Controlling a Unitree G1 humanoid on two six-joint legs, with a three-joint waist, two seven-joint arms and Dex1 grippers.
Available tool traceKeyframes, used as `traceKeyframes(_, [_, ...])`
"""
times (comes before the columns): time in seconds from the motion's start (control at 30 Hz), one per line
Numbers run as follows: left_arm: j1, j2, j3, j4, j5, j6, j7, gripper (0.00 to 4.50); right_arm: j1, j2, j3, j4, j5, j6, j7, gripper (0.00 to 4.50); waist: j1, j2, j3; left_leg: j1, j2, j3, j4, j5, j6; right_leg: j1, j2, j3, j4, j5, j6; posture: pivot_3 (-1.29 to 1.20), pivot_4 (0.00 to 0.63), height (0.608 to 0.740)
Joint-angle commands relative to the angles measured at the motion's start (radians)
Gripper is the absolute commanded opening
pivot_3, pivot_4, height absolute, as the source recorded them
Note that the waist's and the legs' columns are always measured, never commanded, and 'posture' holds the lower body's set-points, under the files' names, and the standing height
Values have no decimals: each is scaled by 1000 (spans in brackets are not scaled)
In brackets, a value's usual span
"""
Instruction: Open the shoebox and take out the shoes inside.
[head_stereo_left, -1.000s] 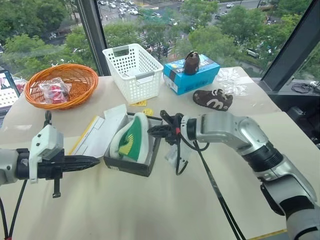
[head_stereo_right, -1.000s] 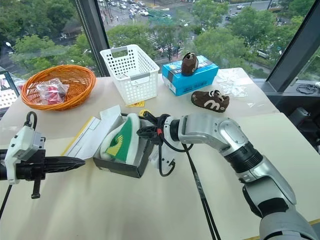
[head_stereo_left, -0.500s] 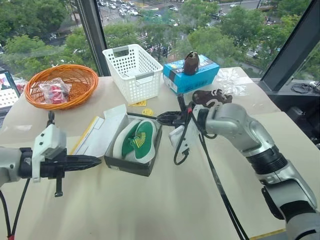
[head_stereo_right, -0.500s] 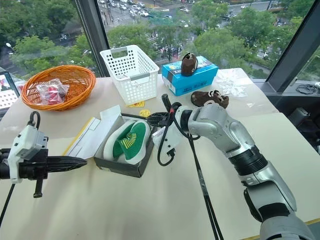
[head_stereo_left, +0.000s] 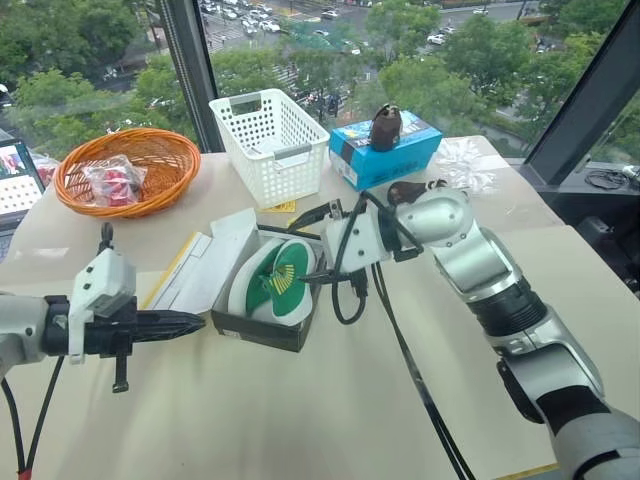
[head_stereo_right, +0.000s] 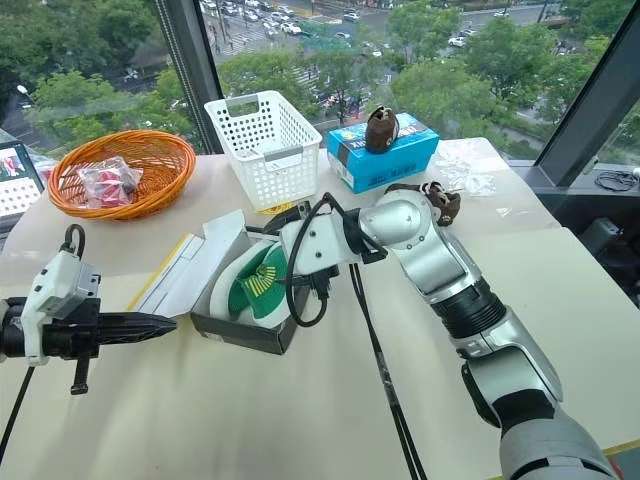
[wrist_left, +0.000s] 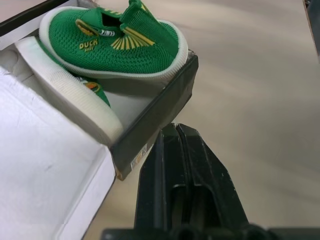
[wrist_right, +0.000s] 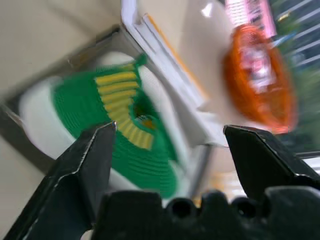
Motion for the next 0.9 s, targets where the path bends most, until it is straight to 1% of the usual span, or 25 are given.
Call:
traceKeyframes(0.03, [6, 2, 25, -33, -9, 5, 6, 0, -10, 20, -53, -84, 162, 191, 54, 4176, -2, 0, 0, 0, 0, 0, 0, 0, 0, 0, 0, 0, 0, 0, 0, 0, 150, 731])
traceKeyframes(0.1, [9, 2, 27, -36, -10, 6, 7, 0, -27, 53, -44, -48, 167, 250, 30, 4176, -5, 0, 0, 0, 0, 0, 0, 0, 0, 0, 0, 0, 0, 0, 0, 0, 150, 731])
traceKeyframes(0.17, [8, 2, 25, -40, -12, 8, 10, 0, -58, 101, -28, 25, 140, 265, -5, 4176, -9, 0, 0, 1, 0, 1, 0, 0, -1, 0, 0, 0, 0, 0, 0, 0, 150, 731])
traceKeyframes(0.27, [6, 3, 24, -44, -15, 11, 14, 0, -77, 157, 5, 130, 82, 218, -35, 4176, -10, 0, 0, 1, 0, 1, 0, 1, -2, 0, 1, 1, 1, 1, -1, 0, 150, 731])
traceKeyframes(0.4, [13, 4, 26, -46, -11, 11, 14, 0, -78, 189, 31, 209, 35, 170, -42, 4176, -7, 0, 0, 1, 0, 0, 0, 1, -3, 0, 1, 0, 2, 1, -1, 0, 150, 731])
traceKeyframes(0.53, [23, 4, 35, -49, -10, 12, 15, 0, -47, 178, 79, 242, 2, 175, 4, 4176, -5, 0, 0, 0, 0, 0, 0, 1, -3, 0, 0, 0, 1, 1, -1, 0, 150, 731])
traceKeyframes(0.57, [24, 4, 36, -49, -10, 11, 15, 0, -39, 170, 86, 233, 0, 186, 16, 4176, -5, 0, 0, 0, 0, 0, 0, 3, -6, 0, 0, 0, 1, 1, -1, 0, 150, 731])
traceKeyframes(0.8, [21, 1, 28, -49, -8, 5, 23, 0, -23, 159, 97, 212, -11, 262, 39, 4176, -4, 0, 0, 0, 0, 0, 0, 4, -7, 0, 0, 0, 0, 1, 0, 0, 150, 731])
traceKeyframes(0.83, [20, 1, 26, -48, -8, 5, 23, 0, -23, 160, 95, 211, -10, 267, 40, 3782, -4, 0, 0, 0, 0, 0, 0, 4, -6, 0, 0, 0, 0, 1, 0, 0, 150, 731])
traceKeyframes(0.87, [17, 1, 23, -46, -8, 3, 23, 0, -23, 162, 93, 211, -9, 274, 39, 3668, -3, 0, 0, 0, 0, 0, 0, 4, -6, 0, 0, 0, 0, 1, 0, 0, 150, 731])
traceKeyframes(0.9, [13, 1, 20, -43, -8, 2, 23, 0, -24, 162, 92, 211, -10, 274, 39, 3445, -3, 0, 0, 0, 0, 0, 0, 3, -6, 0, 0, 0, 0, 1, 0, 0, 150, 731])
